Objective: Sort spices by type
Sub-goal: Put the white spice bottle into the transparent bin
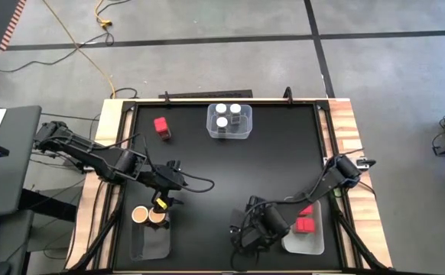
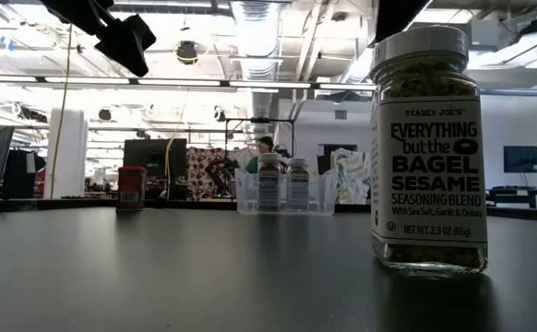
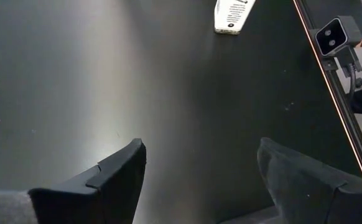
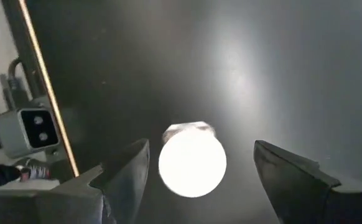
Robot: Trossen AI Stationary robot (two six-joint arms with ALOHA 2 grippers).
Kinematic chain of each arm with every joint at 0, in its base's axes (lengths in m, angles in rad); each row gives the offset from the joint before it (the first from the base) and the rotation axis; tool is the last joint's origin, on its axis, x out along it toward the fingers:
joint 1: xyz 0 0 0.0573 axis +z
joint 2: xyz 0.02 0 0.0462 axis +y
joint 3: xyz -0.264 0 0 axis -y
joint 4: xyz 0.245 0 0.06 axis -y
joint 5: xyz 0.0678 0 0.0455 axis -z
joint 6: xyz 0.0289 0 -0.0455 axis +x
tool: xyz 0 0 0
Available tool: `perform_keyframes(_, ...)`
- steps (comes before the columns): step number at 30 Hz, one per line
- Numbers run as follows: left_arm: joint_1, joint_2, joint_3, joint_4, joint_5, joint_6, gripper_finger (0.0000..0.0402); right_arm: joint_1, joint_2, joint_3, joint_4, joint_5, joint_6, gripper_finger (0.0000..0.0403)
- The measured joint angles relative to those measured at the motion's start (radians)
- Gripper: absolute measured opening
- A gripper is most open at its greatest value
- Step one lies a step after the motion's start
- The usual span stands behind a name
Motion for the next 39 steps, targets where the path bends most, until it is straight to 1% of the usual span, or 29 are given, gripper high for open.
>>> perform_keyframes(7, 0.0, 0.0, 0.0, 0.0, 0.0, 0.006, 0.0296, -0.001, -0.002, -0.033, 0.025, -0.044, 0.005, 0.0314)
perform_keyframes(16, 0.0, 0.0, 0.0, -0.008, 0.0, 0.008, 0.0296, -0.002, -0.003, -0.09, 0.061, -0.062, -0.001, 0.0314)
perform_keyframes(25, 0.0, 0.0, 0.0, -0.009, 0.0, 0.027, 0.0296, -0.011, -0.002, -0.169, 0.168, -0.09, -0.003, 0.0314)
perform_keyframes(29, 0.0, 0.0, 0.0, -0.008, 0.0, 0.027, 0.0296, -0.018, -0.002, -0.204, 0.196, -0.131, -0.003, 0.0314)
perform_keyframes(39, 0.0, 0.0, 0.0, -0.007, 0.0, 0.027, 0.0296, -0.038, -0.002, -0.207, 0.198, -0.133, -0.034, 0.0314)
